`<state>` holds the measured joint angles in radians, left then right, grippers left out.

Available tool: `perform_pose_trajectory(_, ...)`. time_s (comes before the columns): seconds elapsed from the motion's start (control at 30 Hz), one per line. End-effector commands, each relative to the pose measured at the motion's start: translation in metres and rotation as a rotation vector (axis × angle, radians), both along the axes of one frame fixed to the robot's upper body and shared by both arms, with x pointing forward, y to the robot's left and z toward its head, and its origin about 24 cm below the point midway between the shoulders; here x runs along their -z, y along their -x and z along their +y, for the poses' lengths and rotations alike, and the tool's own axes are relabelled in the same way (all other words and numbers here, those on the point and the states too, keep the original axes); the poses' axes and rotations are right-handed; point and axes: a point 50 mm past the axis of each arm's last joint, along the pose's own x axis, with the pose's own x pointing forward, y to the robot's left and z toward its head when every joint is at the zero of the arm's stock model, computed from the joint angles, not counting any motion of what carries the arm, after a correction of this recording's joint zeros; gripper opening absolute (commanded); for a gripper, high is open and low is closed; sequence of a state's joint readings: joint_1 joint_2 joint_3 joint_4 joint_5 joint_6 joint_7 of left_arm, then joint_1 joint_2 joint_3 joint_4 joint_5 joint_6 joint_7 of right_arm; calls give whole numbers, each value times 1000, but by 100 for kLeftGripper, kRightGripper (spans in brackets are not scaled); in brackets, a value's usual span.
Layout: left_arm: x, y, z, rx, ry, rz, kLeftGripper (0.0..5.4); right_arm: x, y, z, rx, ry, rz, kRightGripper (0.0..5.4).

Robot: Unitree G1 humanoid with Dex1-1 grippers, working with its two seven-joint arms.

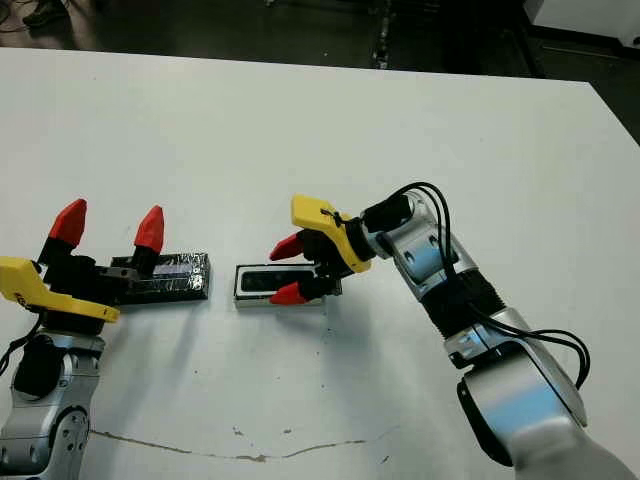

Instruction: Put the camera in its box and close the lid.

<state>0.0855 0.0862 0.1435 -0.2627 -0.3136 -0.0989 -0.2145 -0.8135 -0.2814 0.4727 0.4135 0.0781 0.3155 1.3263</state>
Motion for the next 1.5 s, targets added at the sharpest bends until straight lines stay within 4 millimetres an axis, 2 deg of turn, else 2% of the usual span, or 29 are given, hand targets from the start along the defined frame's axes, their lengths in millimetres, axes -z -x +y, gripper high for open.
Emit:
perform_pose_trajectory(0.03,5,2,1,-1,-9,27,540,-1,-2,-8,42,-1,6,510)
perform_pose_trajectory(0.1,5,2,2,-4,-7,29,540,-5,-2,-9,43,-22,-12,539)
perform_pose_trajectory(0.33,4,2,2,-2,-7,21,540,-25,-2,-24,80,-164,-46,539)
perform_pose_trajectory(0.6,1,2,6,4,-27,8,540,-48,14,-68,263,-370,-81,539)
perform_pose_trajectory(0.73,-4,2,9,-7,-95,-4,540,-46,30,-89,455,-437,-122,539)
perform_pose_trajectory(0.9,-9,2,13,-8,-136,-9,540,-27,52,-109,747,-545,-182,539)
perform_pose_trajectory(1.03,-14,3,15,7,-150,-4,540,-15,71,-118,917,-592,-212,495)
perform_pose_trajectory(1.27,-24,4,22,100,-240,28,540,7,101,-126,1197,-659,-281,370)
perform_pose_trajectory(1.5,-40,-1,34,241,-389,49,540,19,109,-122,1361,-654,-323,258)
